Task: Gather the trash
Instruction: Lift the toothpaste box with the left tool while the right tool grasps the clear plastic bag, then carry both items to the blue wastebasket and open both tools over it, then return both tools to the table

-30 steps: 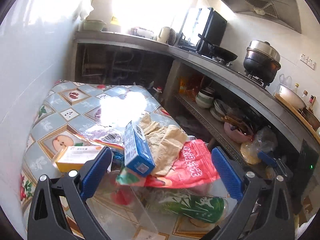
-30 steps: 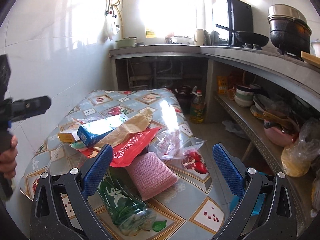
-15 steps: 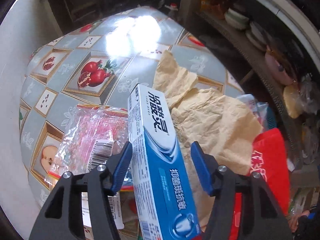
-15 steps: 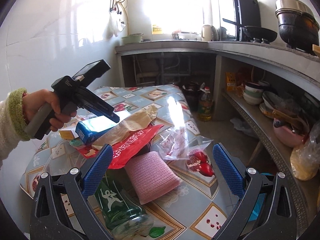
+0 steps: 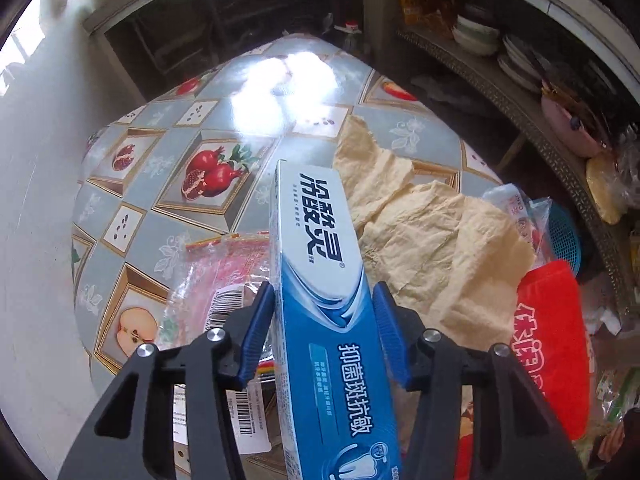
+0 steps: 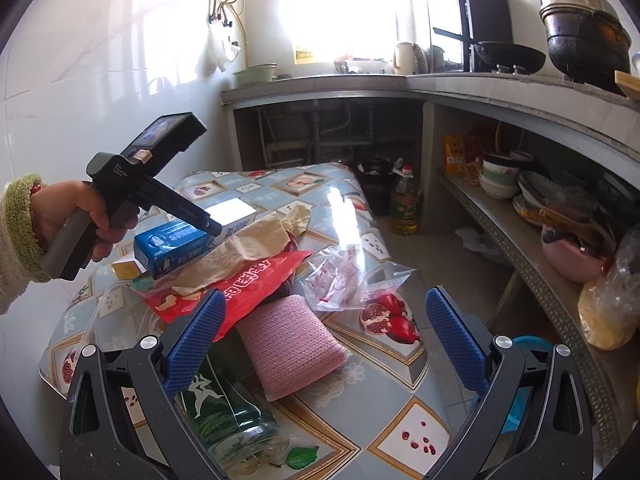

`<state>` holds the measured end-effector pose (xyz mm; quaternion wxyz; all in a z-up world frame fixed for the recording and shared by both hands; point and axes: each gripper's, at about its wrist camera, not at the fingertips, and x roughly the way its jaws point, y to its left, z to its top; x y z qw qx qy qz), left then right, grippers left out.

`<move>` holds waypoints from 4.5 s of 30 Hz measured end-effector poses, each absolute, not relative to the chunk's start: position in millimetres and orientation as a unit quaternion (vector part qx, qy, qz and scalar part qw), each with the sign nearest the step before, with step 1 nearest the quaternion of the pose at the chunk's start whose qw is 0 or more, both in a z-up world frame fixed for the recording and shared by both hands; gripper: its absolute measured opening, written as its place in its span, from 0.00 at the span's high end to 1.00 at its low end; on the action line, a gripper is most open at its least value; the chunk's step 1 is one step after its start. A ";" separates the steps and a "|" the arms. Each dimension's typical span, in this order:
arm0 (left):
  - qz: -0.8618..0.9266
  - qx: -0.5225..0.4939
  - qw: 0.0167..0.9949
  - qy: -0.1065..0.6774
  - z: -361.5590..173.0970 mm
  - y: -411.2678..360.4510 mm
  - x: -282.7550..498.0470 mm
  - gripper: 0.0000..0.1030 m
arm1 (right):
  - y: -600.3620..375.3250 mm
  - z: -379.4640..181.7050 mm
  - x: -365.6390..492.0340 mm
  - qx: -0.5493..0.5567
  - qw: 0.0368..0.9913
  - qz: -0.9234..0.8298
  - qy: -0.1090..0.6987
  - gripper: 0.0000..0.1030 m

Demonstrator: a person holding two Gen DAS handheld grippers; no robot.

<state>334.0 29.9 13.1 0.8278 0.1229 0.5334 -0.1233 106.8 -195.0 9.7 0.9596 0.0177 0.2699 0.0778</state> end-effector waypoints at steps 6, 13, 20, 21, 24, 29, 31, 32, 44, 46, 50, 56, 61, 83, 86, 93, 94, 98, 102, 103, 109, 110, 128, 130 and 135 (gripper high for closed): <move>-0.136 0.036 0.874 0.465 59.1 50.7 303.0 0.53 | -214.5 22.1 111.6 0.034 0.964 0.068 0.255 0.07; -0.140 -0.068 0.925 0.347 104.2 83.3 238.4 0.53 | -265.9 -17.0 186.6 0.228 0.889 0.152 0.366 0.18; -0.153 -0.104 0.934 0.305 107.2 103.9 205.2 0.53 | -276.5 -81.1 245.8 0.340 0.795 0.163 0.475 0.36; -0.156 -0.107 0.934 0.304 106.1 106.9 202.7 0.53 | -275.7 -85.9 249.9 0.345 0.789 0.162 0.481 0.36; -0.160 -0.118 0.931 0.305 101.5 113.5 198.6 0.53 | -272.9 -98.6 259.3 0.356 0.773 0.162 0.500 0.40; -0.172 -0.130 0.928 0.302 96.8 120.2 194.8 0.53 | -266.2 -107.4 269.5 0.361 0.757 0.167 0.518 0.58; -0.175 -0.134 0.928 0.299 96.1 122.3 193.6 0.53 | -265.0 -111.9 271.3 0.366 0.752 0.166 0.523 0.71; -0.176 -0.136 0.928 0.297 96.3 123.4 192.8 0.53 | -265.4 -113.6 271.3 0.371 0.748 0.167 0.524 0.79; -0.182 -0.159 0.927 0.286 97.9 132.0 182.3 0.53 | -284.5 -76.7 246.6 0.360 0.796 0.136 0.468 0.95; -0.189 -0.163 0.926 0.283 99.9 130.1 179.4 0.53 | -289.7 -61.2 235.8 0.342 0.816 0.119 0.450 0.95; -0.210 -0.169 0.921 0.282 104.5 122.1 176.1 0.53 | -301.9 -37.6 211.2 0.320 0.843 0.090 0.422 0.95; -0.254 -0.155 0.913 0.278 116.3 94.7 172.3 0.53 | -320.3 -12.3 167.2 0.295 0.875 0.050 0.380 0.95; -0.293 -0.143 0.900 0.291 124.7 58.3 173.5 0.53 | -343.6 -5.4 134.2 0.309 0.884 0.030 0.350 0.95; -0.419 -0.013 0.730 0.540 43.5 -267.1 234.9 0.53 | -487.3 -76.3 43.0 0.463 0.829 -0.063 0.307 0.95; -0.406 0.035 0.710 0.574 5.8 -314.8 245.9 0.53 | -505.2 -109.5 44.2 0.493 0.804 -0.076 0.323 0.95; -0.378 0.074 0.657 0.648 -81.8 -396.7 271.2 0.52 | -544.1 -179.2 62.9 0.533 0.759 -0.123 0.353 0.95; -0.375 0.078 0.650 0.656 -92.0 -408.6 274.7 0.52 | -547.6 -185.5 68.4 0.535 0.756 -0.130 0.355 0.95; -0.360 0.087 0.639 0.674 -127.0 -448.3 288.5 0.52 | -567.6 -215.8 85.6 0.540 0.742 -0.156 0.364 0.94; -0.368 0.074 0.637 0.674 -154.4 -478.4 299.5 0.38 | -581.6 -245.2 110.9 0.527 0.746 -0.188 0.362 0.77; -0.365 0.073 0.636 0.676 -160.7 -481.8 302.3 0.33 | -582.2 -250.1 113.8 0.519 0.752 -0.192 0.358 0.66; -0.347 0.035 0.638 0.687 -162.0 -464.2 308.5 0.32 | -578.6 -263.9 110.4 0.498 0.755 -0.233 0.357 0.61; -0.351 0.036 0.642 0.681 -156.9 -461.2 307.4 0.32 | -576.7 -261.5 106.6 0.495 0.757 -0.236 0.355 0.61; -0.457 0.023 0.735 0.500 12.5 -284.6 231.5 0.27 | -477.4 -151.3 47.7 0.314 0.846 -0.216 0.373 0.39; -0.463 0.020 0.747 0.476 27.2 -262.8 214.4 0.27 | -464.6 -135.1 45.0 0.285 0.857 -0.215 0.371 0.34; -0.474 0.026 0.768 0.430 52.3 -209.3 185.9 0.16 | -435.9 -94.0 53.9 0.214 0.883 -0.208 0.362 0.21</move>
